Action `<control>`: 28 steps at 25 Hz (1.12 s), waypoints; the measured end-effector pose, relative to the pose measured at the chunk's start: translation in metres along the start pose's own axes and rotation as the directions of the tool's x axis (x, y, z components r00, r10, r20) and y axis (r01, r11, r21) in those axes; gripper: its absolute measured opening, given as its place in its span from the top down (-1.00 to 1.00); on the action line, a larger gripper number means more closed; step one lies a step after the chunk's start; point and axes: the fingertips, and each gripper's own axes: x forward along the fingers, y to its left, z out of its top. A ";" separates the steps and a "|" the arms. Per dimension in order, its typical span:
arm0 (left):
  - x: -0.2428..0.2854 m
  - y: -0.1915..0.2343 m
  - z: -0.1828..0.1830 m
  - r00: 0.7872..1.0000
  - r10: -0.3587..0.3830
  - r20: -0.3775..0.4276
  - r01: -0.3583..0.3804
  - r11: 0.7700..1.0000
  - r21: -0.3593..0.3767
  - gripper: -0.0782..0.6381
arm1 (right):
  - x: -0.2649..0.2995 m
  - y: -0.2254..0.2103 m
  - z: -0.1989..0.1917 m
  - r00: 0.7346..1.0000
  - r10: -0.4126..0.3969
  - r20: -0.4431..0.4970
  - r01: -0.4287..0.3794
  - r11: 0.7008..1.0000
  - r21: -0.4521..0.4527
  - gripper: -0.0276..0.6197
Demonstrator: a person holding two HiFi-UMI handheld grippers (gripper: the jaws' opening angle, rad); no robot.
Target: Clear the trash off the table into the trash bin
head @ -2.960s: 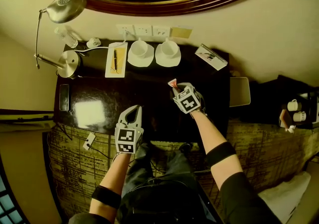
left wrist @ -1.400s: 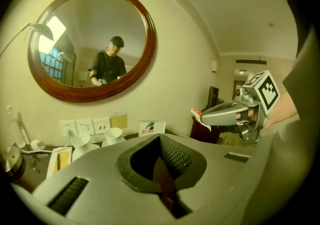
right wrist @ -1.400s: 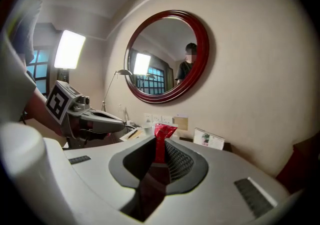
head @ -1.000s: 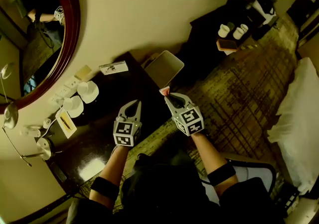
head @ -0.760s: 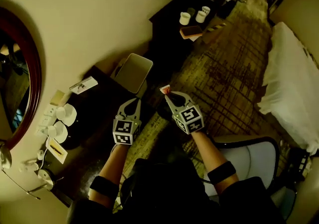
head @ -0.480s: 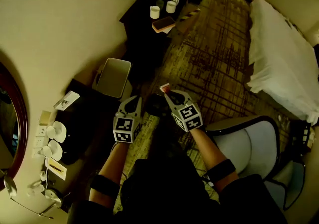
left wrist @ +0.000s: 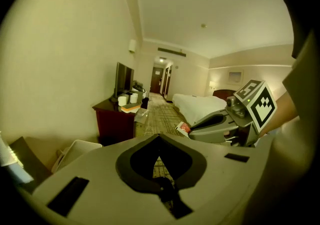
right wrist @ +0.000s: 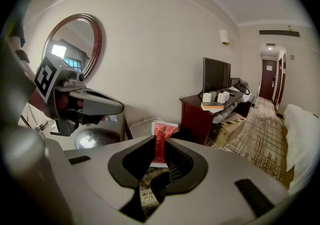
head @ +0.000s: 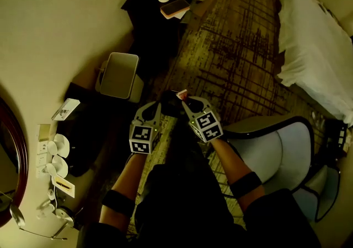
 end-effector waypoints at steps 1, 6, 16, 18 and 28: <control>0.007 0.000 -0.007 1.000 -0.004 -0.011 0.004 1.000 -0.002 0.77 | 0.006 0.000 -0.006 1.000 0.007 -0.015 -0.007 1.000 0.006 0.64; 0.044 -0.005 -0.046 0.997 -0.028 -0.077 0.026 0.999 -0.019 0.77 | 0.039 -0.010 -0.055 0.996 0.023 -0.081 -0.021 0.999 0.027 0.64; 0.133 -0.006 -0.142 0.983 -0.060 -0.176 0.047 0.996 -0.079 0.77 | 0.120 -0.040 -0.170 0.983 0.035 -0.181 -0.019 0.996 0.090 0.64; 0.151 -0.003 -0.167 0.980 -0.061 -0.191 0.044 0.995 -0.094 0.77 | 0.139 -0.046 -0.196 0.980 0.035 -0.196 -0.015 0.995 0.099 0.64; 0.249 0.006 -0.316 0.962 -0.061 -0.265 0.020 0.988 -0.156 0.77 | 0.232 -0.072 -0.352 0.963 0.049 -0.265 -0.010 0.989 0.146 0.63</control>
